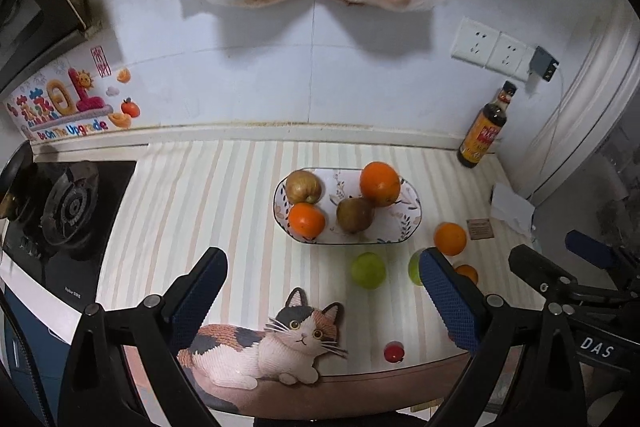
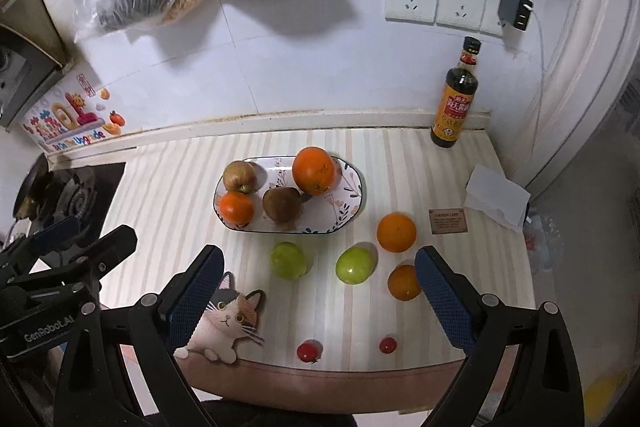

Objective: Organize fruits
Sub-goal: 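Lift both open tools away from the plate, then grasp the green apple with the left tool while the right tool grasps an orange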

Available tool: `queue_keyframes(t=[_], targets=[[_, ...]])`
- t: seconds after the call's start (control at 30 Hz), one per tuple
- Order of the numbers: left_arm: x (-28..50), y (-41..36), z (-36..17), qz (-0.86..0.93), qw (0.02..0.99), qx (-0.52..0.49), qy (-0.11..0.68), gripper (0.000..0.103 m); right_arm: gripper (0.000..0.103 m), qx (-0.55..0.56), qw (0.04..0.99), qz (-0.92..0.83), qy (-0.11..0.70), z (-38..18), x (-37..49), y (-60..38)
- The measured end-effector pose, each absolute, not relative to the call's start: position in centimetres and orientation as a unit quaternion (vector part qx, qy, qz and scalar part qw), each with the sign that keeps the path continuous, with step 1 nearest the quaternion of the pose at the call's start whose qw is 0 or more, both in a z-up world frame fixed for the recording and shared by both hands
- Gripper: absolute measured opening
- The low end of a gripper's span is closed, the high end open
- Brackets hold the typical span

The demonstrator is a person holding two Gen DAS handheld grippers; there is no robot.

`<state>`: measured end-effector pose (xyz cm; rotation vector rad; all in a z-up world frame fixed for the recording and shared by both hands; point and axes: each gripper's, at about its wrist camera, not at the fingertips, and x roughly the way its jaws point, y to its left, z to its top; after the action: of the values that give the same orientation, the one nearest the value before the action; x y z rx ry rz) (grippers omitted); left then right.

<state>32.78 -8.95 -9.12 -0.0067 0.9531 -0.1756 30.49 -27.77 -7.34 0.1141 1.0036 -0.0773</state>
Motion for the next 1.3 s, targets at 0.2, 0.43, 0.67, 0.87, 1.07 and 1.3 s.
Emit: queue_keyframes(t=[0.2, 0.43, 0.67, 0.87, 1.07, 1.3], targets=[[32.1, -9.1, -8.7, -0.085, 0.887, -0.005, 0.455, 0.098, 0.098, 0.062, 0.881, -0.036, 0.468, -6.0, 29.0, -28.0], [33.3, -9.3, -9.5, -0.077, 0.885, -0.005, 0.458, 0.098, 0.101, 0.089, 0.88, -0.04, 0.465, -6.4, 29.6, -29.2], [37.1, -10.3, -14.0, -0.06, 0.867, 0.021, 0.495, 0.101, 0.102, 0.141, 0.861, -0.051, 0.487, -11.4, 31.9, -33.4], [41.0, -12.7, -19.6, -0.071, 0.824, 0.034, 0.561, 0.101, 0.101, 0.206, 0.807, -0.07, 0.549, -19.8, 34.1, -37.9], [43.9, -15.3, -25.4, -0.081, 0.781, 0.028, 0.619, 0.101, 0.074, 0.28, 0.759, -0.076, 0.583, -27.2, 35.8, -42.4], [45.5, -17.2, -32.2, -0.078, 0.719, 0.006, 0.691, 0.101, 0.067, 0.282, 0.743, -0.076, 0.602, -30.8, 39.6, -44.8]])
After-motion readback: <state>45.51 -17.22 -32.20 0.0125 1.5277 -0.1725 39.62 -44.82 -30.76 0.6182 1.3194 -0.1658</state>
